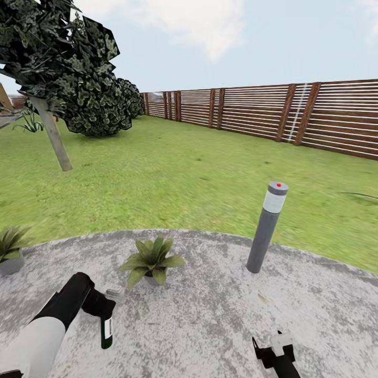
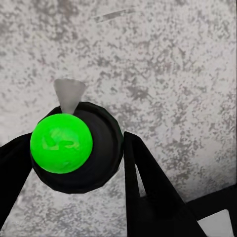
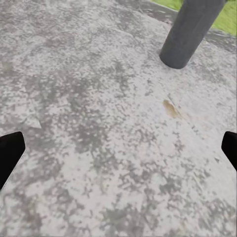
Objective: Pick up the pesticide atomizer in the garden and spray insectifuge to fully cover both potted plants in the garden.
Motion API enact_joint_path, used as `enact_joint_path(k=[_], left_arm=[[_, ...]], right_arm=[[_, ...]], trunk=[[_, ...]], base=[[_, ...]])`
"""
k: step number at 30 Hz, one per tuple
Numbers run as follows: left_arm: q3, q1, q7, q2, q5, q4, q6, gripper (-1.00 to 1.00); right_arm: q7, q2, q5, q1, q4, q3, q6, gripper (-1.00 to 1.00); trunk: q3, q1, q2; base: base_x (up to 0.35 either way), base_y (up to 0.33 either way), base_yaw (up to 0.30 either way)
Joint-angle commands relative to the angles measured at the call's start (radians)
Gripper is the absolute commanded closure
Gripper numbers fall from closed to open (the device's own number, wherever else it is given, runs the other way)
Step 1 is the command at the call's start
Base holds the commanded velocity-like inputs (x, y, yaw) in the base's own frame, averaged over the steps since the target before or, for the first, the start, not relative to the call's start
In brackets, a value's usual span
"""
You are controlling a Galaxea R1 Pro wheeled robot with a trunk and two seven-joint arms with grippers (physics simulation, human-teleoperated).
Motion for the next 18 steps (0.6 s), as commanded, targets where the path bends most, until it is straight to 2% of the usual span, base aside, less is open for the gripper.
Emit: enact_joint_path(k=[1, 7, 8, 10, 12, 13, 16, 18], left_arm=[[0.003, -0.001, -0.01, -0.002, -0.011, -0.007, 0.006, 1.0], [-0.01, -0.012, -0.018, 0.006, -0.012, -0.011, 0.023, 1.0], [-0.029, -0.02, -0.029, 0.009, -0.012, -0.011, 0.03, 1.0], [-0.093, -0.037, -0.077, 0.014, -0.015, -0.011, 0.039, 1.0], [-0.175, -0.055, -0.149, 0.022, -0.023, -0.011, 0.044, 1.0], [-0.226, -0.066, -0.204, 0.026, -0.039, -0.011, 0.051, 1.0], [-0.273, -0.087, -0.274, 0.028, -0.089, -0.012, 0.084, 1.0], [-0.281, -0.092, -0.286, 0.028, -0.105, -0.012, 0.094, 1.0]], right_arm=[[-0.005, 0.0, 0.006, -0.001, 0.001, 0.003, -0.002, -1.0], [-0.004, 0.0, 0.007, 0.0, 0.001, 0.003, -0.002, -1.0], [-0.004, 0.0, 0.006, 0.001, 0.001, 0.003, -0.002, -1.0], [-0.004, 0.0, 0.007, 0.001, 0.001, 0.004, -0.002, -1.0], [-0.004, 0.0, 0.007, 0.001, 0.002, 0.004, -0.002, -1.0], [-0.004, 0.0, 0.007, 0.002, 0.002, 0.004, -0.002, -1.0], [-0.004, 0.0, 0.008, 0.002, 0.002, 0.004, -0.002, -1.0], [-0.004, 0.0, 0.008, 0.002, 0.002, 0.004, -0.002, -1.0]], trunk=[[-0.001, 0.0, 0.0], [-0.001, 0.0, 0.0], [-0.001, 0.0, 0.0], [-0.001, 0.0, 0.0], [-0.001, 0.0, 0.0], [-0.001, 0.0, 0.0], [-0.001, 0.0, 0.0], [-0.001, 0.0, 0.0]], base=[[0.329, 0.073, 0.0], [0.329, 0.074, 0.0], [0.319, 0.074, 0.0], [0.298, 0.049, 0.0], [0.266, 0.019, 0.0], [0.249, 0.008, 0.0], [0.239, 0.003, 0.0], [0.209, 0.001, 0.0]])
